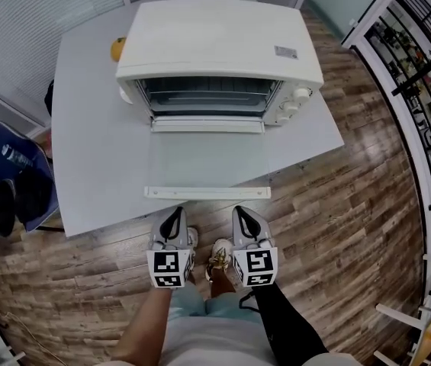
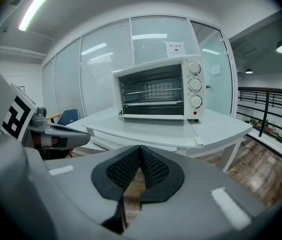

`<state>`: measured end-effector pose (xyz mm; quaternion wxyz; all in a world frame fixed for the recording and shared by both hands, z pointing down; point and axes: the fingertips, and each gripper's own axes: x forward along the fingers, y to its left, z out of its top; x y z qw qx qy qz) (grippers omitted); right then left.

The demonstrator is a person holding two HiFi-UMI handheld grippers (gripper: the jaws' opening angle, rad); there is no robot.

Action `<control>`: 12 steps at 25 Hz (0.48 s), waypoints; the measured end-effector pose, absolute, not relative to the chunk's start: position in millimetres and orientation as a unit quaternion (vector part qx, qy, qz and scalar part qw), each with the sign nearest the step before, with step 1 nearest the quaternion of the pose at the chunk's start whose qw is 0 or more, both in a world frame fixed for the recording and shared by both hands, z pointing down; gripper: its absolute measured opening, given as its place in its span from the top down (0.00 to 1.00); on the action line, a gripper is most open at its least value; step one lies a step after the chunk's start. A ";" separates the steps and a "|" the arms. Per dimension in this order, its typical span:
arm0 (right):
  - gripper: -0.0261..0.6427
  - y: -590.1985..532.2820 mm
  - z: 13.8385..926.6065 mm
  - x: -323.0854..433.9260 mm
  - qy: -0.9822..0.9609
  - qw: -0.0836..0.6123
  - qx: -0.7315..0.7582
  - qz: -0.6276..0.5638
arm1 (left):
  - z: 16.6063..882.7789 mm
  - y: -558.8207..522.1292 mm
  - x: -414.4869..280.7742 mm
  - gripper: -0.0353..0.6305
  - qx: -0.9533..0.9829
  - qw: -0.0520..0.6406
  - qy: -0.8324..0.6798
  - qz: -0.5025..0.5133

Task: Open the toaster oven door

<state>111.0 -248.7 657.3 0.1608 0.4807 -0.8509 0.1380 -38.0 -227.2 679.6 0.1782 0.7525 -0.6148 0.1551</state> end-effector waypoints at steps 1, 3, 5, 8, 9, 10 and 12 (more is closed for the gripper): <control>0.96 -247.8 652.6 111.2 -0.853 0.156 0.479 0.135 | 674.4 -225.8 -38.7 0.86 0.751 0.174 -0.619 0.154; 0.96 -246.8 643.4 111.8 -0.855 0.147 0.479 0.131 | 662.7 -223.9 -39.8 0.86 0.748 0.166 -0.625 0.149; 0.96 -246.9 632.4 113.6 -0.856 0.138 0.483 0.125 | 650.6 -223.3 -40.4 0.86 0.749 0.155 -0.628 0.143; 0.95 -248.4 611.3 116.4 -0.854 0.123 0.492 0.114 | 631.3 -225.7 -42.7 0.86 0.752 0.135 -0.630 0.137; 0.95 -248.8 603.7 117.2 -0.854 0.118 0.495 0.110 | 623.8 -227.0 -43.5 0.86 0.754 0.129 -0.630 0.135; 0.96 -248.7 596.2 117.6 -0.854 0.114 0.497 0.106 | 615.7 -228.0 -44.3 0.86 0.756 0.123 -0.629 0.131; 0.96 -247.5 580.5 117.4 -0.853 0.105 0.502 0.100 | 599.7 -227.8 -48.6 0.86 0.760 0.112 -0.628 0.126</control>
